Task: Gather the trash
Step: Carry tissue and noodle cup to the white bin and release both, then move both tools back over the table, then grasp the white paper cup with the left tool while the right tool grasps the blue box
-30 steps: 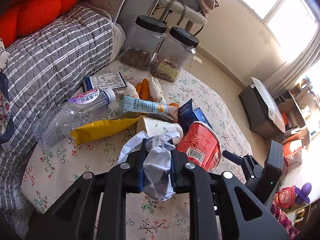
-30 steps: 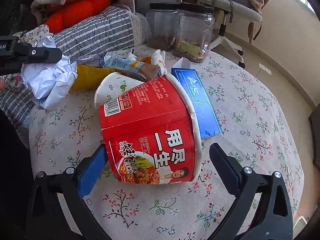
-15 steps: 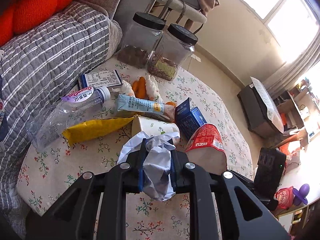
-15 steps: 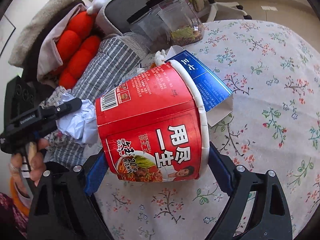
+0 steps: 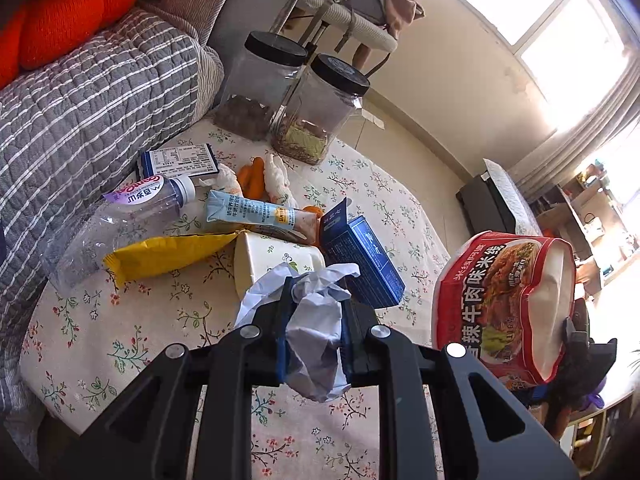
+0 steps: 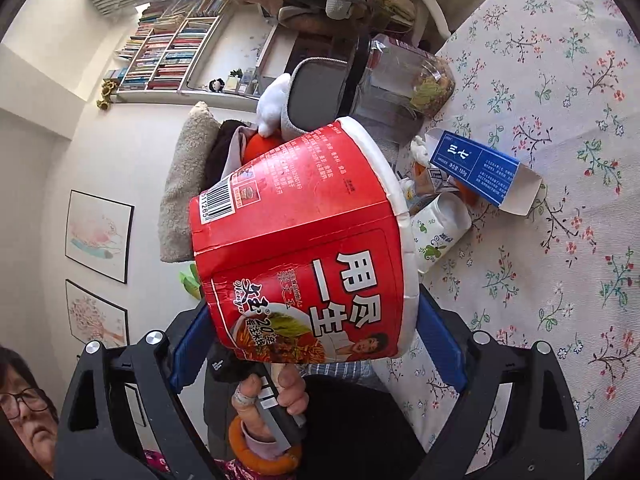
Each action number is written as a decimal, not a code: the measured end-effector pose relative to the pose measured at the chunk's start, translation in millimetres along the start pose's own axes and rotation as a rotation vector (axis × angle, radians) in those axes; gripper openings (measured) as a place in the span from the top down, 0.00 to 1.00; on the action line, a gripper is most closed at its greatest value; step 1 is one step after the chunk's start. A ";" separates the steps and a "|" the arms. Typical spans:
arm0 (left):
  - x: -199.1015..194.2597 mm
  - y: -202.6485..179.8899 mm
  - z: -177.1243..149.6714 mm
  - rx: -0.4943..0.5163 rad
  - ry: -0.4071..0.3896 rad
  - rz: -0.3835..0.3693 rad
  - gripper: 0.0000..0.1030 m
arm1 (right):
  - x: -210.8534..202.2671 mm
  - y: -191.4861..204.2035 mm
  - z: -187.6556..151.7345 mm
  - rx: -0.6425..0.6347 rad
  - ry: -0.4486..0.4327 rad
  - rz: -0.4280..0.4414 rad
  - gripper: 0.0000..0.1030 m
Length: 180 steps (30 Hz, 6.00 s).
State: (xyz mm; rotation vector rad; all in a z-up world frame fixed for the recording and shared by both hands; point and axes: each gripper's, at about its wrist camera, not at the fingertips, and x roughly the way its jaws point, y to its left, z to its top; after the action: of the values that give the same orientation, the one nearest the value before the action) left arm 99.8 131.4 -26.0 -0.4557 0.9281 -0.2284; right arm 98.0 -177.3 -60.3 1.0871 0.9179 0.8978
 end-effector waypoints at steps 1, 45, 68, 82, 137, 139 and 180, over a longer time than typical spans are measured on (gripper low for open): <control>-0.8 -2.9 -0.6 0.004 -0.003 -0.003 0.81 | -6.1 4.8 0.3 -0.024 -0.017 -0.032 0.16; 124.5 -347.3 -121.5 0.548 0.149 -0.262 0.81 | -342.8 -54.9 -2.7 0.001 -0.612 -1.318 0.17; 168.7 -458.9 -164.2 0.639 0.278 -0.389 0.79 | -396.1 -44.2 -32.4 0.220 -0.854 -1.563 0.07; 167.5 -478.4 -169.3 0.666 0.255 -0.360 0.38 | -406.1 -24.3 -47.1 0.199 -0.972 -1.647 0.07; 53.5 -147.2 -48.2 0.322 -0.090 0.372 0.08 | -60.5 53.6 -22.5 -0.549 -0.598 -1.460 0.07; 55.6 -130.2 -43.2 0.291 -0.076 0.394 0.08 | -46.9 51.8 -23.7 -0.578 -0.574 -1.457 0.07; 121.1 -15.2 19.8 0.059 0.111 0.410 0.22 | 40.5 6.7 2.0 -0.765 -0.182 -1.353 0.07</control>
State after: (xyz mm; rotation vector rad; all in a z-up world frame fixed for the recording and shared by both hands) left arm 186.7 77.5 -95.5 -0.1926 1.0986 0.0931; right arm 113.3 -139.1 -59.8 -0.2126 0.8036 -0.0481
